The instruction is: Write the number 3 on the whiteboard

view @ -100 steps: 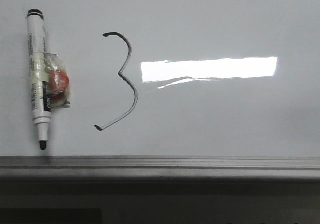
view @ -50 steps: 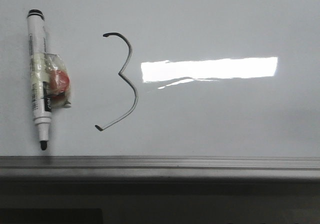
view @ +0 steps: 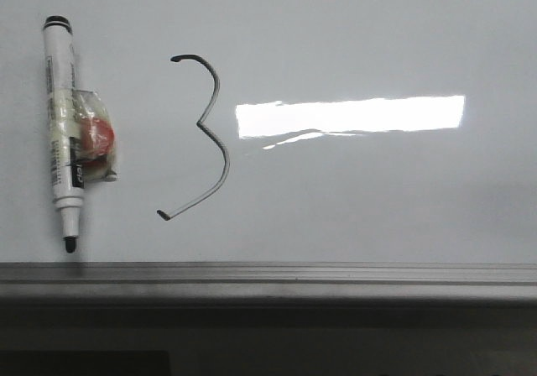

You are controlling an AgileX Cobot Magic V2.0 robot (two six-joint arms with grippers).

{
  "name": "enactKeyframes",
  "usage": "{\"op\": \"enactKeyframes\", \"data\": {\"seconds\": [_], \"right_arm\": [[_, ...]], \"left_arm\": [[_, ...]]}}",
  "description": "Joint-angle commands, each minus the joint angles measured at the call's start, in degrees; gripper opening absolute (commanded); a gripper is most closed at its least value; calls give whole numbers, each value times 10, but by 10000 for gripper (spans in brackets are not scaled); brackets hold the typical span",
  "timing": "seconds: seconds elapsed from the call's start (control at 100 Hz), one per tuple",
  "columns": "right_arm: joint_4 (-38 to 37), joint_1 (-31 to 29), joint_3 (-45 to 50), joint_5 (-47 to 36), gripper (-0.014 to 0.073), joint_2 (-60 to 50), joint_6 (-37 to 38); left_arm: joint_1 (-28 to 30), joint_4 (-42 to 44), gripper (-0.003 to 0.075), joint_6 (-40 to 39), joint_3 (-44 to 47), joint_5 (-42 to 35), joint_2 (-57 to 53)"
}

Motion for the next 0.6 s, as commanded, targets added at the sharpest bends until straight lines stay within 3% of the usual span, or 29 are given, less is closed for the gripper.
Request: {"op": "enactKeyframes", "data": {"seconds": [0.0,0.1,0.59], "right_arm": [[-4,-4,-16,-48,-54,6,-3],[-4,-4,-16,-48,-54,6,-3],[-4,-4,-16,-48,-54,6,-3]], "left_arm": [[2,-5,-20,-8,19,3,-15],[2,-5,-20,-8,19,51,-15],[2,-6,-20,-9,19,51,-15]]}}
